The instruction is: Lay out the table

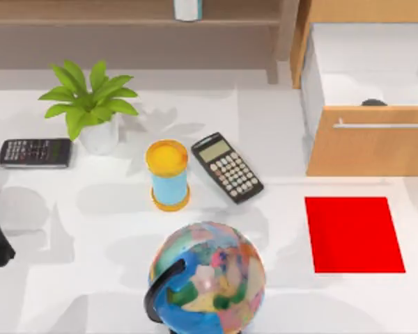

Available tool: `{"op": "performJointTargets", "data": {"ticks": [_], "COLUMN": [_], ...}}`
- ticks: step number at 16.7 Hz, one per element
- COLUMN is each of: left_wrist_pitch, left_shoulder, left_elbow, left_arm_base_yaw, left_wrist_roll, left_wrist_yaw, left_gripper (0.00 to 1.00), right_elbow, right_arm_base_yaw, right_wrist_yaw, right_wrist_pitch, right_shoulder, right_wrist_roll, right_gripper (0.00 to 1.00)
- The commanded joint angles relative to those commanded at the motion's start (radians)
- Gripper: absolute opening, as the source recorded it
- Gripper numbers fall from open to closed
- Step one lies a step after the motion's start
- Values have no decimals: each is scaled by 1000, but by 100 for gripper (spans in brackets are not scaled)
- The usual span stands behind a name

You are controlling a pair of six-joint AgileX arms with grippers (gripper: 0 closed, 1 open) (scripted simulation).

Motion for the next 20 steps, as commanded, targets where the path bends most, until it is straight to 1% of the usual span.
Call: {"op": "performJointTargets", "data": {"ticks": [6,11,15,20], "left_wrist_pitch": [0,0,0,0], "left_shoulder": [0,0,0,0], "left_elbow": [0,0,0,0], "left_arm_base_yaw": [0,0,0,0], "left_wrist_roll": [0,0,0,0], "left_wrist_yaw": [0,0,0,0], "left_gripper": [100,100,100,100], "right_elbow": [570,929,1089,1118], "right_arm_base_yaw": [48,76,76,75], "right_wrist_yaw": [7,10,13,13], "right_wrist_pitch": [-319,-524,-607,-618], "right_shoulder": [683,1090,1259,1285], "right_wrist_roll": [73,117,138,142], "right_gripper": [100,100,100,100]}}
